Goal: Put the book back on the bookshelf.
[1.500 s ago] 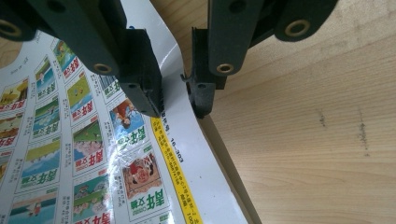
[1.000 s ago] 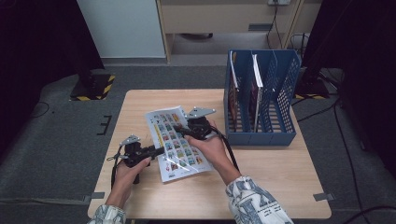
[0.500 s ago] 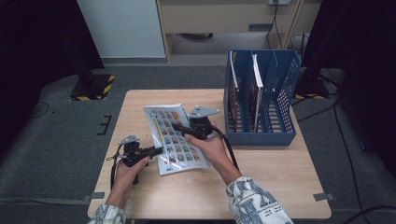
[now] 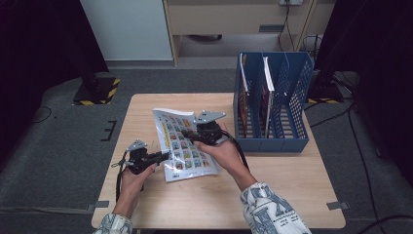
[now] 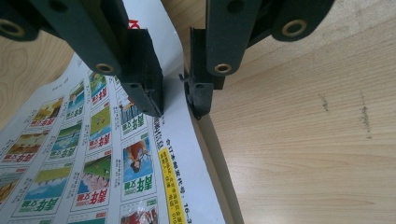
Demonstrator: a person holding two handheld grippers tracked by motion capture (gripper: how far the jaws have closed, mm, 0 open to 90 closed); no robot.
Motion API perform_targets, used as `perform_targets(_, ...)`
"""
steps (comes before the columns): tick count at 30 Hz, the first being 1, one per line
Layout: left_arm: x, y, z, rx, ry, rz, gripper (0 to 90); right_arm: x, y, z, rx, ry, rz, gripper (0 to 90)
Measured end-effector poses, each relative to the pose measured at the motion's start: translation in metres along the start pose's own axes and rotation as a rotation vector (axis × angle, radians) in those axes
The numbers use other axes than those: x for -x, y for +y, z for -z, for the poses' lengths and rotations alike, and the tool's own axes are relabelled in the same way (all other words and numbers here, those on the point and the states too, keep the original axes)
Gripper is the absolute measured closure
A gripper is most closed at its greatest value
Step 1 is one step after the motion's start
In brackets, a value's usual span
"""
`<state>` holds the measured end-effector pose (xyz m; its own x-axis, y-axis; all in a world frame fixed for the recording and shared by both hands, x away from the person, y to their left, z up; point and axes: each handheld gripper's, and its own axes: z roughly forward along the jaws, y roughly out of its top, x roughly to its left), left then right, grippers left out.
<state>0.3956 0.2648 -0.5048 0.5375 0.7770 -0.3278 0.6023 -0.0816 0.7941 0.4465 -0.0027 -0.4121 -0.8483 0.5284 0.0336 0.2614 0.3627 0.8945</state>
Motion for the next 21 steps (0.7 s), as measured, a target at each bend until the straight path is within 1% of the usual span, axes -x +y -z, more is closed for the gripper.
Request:
perform_targets(5,0.001,0.002,0.001,-0.005,0.010,-0.012,74.4,0.001,0.002,-0.002,-0.037,0.006,0.021,67.0)
perform_targets(10,0.003,0.003,0.001,0.000,0.010,-0.025,74.5,0.002,0.002,-0.004,-0.079,0.014,0.016,62.8)
perform_targets(13,0.004,0.003,0.002,0.002,0.011,-0.028,74.6,0.004,0.002,-0.005,-0.092,0.014,0.015,65.4)
perform_targets(15,0.004,0.004,0.002,0.004,0.012,-0.028,74.6,0.005,0.002,-0.004,-0.095,0.007,0.013,70.7)
perform_targets(16,0.005,0.004,0.002,0.007,0.013,-0.032,74.6,0.006,0.002,-0.004,-0.095,0.009,0.006,71.8)
perform_targets(18,0.006,0.006,0.003,0.016,0.016,-0.038,74.7,0.009,0.002,-0.002,-0.091,0.004,-0.011,72.6)
perform_targets(21,0.008,0.009,0.006,0.035,0.035,-0.050,74.7,0.013,0.002,0.000,-0.065,0.003,-0.028,72.9)
